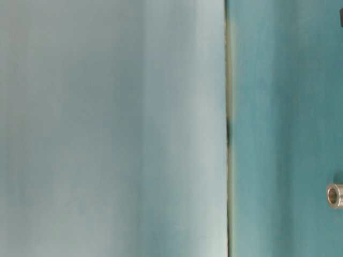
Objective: Insert the washer onto the shaft with both hands.
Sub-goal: 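Move both grippers down toward the washer and the threaded shaft, then align left gripper over the silver washer and right gripper over the shaft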
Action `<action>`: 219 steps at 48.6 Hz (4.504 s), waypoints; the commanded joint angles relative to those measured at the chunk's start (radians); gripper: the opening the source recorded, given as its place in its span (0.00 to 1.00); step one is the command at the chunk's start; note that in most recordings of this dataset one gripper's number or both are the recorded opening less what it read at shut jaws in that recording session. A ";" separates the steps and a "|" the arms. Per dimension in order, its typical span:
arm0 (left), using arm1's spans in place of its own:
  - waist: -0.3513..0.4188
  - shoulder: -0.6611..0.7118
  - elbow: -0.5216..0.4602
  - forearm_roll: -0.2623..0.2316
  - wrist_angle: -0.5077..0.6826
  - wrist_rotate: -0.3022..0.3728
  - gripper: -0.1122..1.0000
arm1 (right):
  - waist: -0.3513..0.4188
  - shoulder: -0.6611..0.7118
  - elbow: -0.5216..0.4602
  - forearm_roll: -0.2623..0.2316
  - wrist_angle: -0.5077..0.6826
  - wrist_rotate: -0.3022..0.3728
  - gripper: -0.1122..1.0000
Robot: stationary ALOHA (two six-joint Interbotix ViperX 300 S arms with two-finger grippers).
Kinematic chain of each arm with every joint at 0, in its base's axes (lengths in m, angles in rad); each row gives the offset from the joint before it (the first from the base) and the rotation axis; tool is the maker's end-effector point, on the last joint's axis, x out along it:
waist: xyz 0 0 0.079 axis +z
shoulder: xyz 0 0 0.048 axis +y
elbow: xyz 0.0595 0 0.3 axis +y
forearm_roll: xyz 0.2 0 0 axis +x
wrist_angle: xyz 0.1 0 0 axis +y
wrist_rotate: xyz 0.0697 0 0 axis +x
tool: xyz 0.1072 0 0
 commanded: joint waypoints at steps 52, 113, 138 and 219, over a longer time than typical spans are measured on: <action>0.032 0.433 -0.296 0.008 0.241 0.044 0.12 | 0.003 0.370 -0.184 -0.040 0.155 -0.018 0.07; 0.055 0.634 -0.258 0.008 -0.005 0.075 0.90 | 0.044 0.499 -0.156 -0.110 -0.015 -0.006 0.87; 0.057 0.676 -0.282 0.008 -0.005 0.115 0.90 | 0.057 0.532 -0.156 -0.106 -0.018 -0.005 0.87; 0.058 0.715 -0.287 0.008 -0.025 0.040 0.89 | 0.075 0.632 -0.130 -0.087 -0.118 0.011 0.87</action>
